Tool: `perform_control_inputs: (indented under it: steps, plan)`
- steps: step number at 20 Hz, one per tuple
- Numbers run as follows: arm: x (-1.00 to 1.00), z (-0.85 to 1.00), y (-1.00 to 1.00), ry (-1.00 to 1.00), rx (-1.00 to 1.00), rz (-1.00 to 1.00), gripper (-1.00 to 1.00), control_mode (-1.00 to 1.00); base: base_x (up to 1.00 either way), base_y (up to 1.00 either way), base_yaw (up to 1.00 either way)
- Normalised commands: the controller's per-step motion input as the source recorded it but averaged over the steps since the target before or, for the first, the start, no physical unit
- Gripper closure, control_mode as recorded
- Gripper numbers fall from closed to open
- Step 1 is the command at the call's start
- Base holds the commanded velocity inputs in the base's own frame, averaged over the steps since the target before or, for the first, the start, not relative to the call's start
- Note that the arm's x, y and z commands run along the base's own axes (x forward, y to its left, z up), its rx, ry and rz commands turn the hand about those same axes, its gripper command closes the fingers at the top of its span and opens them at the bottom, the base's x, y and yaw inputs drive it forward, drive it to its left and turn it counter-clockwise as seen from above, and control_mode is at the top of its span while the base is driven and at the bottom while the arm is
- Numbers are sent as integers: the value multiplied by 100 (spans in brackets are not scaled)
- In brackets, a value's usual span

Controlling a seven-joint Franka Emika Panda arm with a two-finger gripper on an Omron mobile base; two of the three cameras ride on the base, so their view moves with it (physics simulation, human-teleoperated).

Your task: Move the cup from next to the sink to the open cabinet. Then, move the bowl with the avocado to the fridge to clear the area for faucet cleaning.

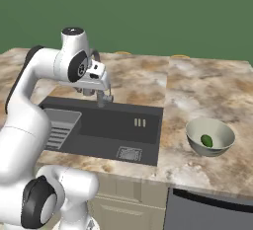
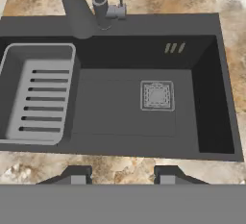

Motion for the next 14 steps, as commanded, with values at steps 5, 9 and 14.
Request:
perform_control_inputs:
  steps: [5,9,14]
  plan:
    - [-49,-7,-4,0,0,-2,-100,-100,0,0,0]
    - [-91,-27,-65,-1,6,-13,-100,-100,0,0,0]
    - [0,0,0,0,0,0,-100,100,-10,-100,-19]
